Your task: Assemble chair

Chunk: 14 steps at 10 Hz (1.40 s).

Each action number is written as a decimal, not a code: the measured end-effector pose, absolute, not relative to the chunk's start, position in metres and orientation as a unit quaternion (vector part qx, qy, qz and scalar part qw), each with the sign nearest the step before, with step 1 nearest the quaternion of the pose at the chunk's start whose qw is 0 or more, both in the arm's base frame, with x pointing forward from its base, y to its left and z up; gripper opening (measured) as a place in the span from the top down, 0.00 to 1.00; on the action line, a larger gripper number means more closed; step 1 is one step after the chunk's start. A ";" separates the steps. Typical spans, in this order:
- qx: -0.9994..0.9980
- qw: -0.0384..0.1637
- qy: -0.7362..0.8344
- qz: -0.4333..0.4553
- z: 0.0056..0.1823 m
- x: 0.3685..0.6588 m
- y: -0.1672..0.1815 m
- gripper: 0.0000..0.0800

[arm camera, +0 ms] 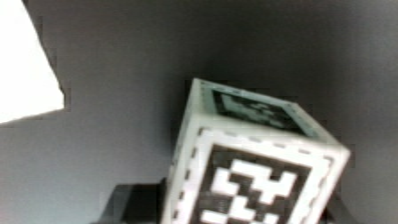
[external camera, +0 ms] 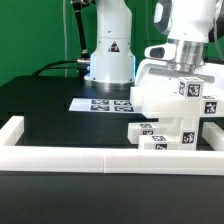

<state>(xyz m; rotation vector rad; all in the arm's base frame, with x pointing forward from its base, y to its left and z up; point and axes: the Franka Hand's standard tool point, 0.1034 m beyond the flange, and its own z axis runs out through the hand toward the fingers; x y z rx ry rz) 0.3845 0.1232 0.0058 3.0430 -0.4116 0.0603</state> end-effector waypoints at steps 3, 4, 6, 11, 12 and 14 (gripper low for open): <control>0.990 0.035 -0.134 0.020 0.006 0.384 0.123 0.64; 0.990 0.035 -0.134 0.020 0.006 0.384 0.123 0.64; 0.991 0.034 -0.126 0.019 0.008 0.385 0.121 0.64; 0.992 -0.003 -0.123 -0.008 0.060 0.383 0.111 0.64; 0.992 -0.014 -0.126 -0.014 0.074 0.386 0.110 0.64; 0.992 -0.024 -0.125 -0.005 0.096 0.402 0.096 0.64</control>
Offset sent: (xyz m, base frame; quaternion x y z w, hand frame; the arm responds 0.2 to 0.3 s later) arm 0.0000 0.0000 0.0000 0.0000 0.0000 0.0000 1.0000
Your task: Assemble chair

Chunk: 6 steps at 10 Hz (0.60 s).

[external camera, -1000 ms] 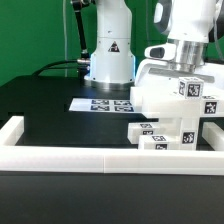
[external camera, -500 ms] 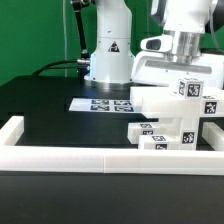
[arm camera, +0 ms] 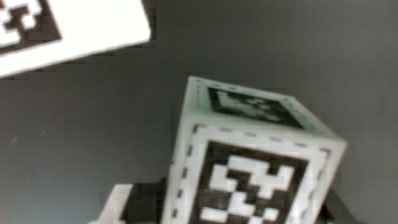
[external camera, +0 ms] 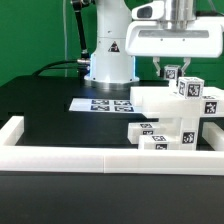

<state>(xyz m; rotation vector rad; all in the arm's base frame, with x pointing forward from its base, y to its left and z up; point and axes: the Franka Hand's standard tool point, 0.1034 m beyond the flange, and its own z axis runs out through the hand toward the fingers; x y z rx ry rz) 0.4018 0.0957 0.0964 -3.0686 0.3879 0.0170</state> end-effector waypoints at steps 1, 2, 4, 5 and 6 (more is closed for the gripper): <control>-0.995 0.013 0.103 -0.002 0.098 0.415 0.092 0.64; -0.996 0.011 0.084 -0.014 0.105 0.424 0.096 0.64; -0.996 0.009 0.085 -0.012 0.103 0.422 0.095 0.64; -0.996 0.009 0.085 -0.012 0.103 0.423 0.095 0.64; -0.997 0.009 0.081 -0.012 0.104 0.424 0.094 0.64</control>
Offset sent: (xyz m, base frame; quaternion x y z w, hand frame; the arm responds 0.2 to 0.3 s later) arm 0.0000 0.0000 0.0000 0.0000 0.0000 0.0000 1.0000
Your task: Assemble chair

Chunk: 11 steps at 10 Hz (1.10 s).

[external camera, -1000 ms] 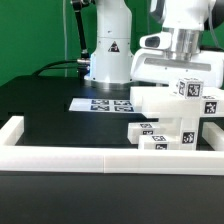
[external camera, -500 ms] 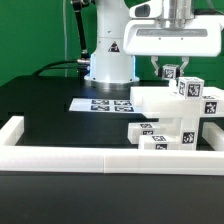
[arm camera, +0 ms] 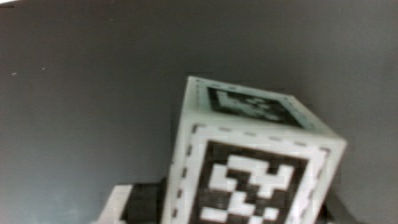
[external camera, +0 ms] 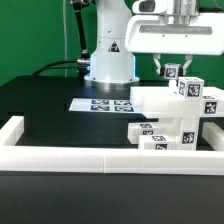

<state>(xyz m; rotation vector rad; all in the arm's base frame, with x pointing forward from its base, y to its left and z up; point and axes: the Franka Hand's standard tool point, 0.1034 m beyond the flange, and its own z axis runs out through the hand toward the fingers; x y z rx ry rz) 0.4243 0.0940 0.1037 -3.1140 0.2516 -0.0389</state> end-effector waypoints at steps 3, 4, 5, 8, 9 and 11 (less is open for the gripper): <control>-0.998 0.010 0.041 -0.035 0.130 0.464 0.077 0.64; -0.999 0.007 0.018 -0.044 0.137 0.479 0.071 0.64; -0.999 0.000 0.010 -0.036 0.143 0.488 0.071 0.64; -0.999 0.000 0.010 -0.038 0.142 0.487 0.071 0.64; -0.999 0.001 -0.010 -0.038 0.144 0.491 0.068 0.64; -0.998 -0.004 -0.035 -0.060 0.157 0.524 0.054 0.64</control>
Offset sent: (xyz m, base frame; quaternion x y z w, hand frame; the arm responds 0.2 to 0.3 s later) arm 0.0608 -0.0234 0.0243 0.0038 0.0218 -0.0895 0.9957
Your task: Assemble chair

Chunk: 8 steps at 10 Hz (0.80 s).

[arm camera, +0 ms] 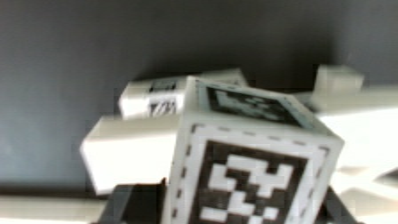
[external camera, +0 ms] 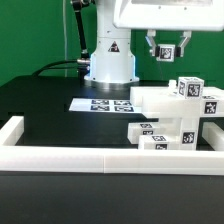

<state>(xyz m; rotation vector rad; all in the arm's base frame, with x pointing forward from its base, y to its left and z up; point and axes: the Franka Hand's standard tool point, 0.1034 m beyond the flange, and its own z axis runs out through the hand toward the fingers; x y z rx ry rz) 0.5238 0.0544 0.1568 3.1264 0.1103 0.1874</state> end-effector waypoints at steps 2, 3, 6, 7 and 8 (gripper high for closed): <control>0.995 0.019 0.065 0.074 0.162 0.554 0.048 0.64; 0.995 0.021 0.067 0.076 0.162 0.558 0.048 0.64; 0.995 0.021 0.063 0.074 0.161 0.556 0.048 0.64; 0.996 0.019 0.052 0.065 0.158 0.552 0.052 0.64; 0.997 0.019 0.047 0.061 0.155 0.552 0.058 0.64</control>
Offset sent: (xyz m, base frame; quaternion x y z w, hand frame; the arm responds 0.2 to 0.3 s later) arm 0.0000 0.0000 0.0000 0.0000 0.0000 0.0000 1.0000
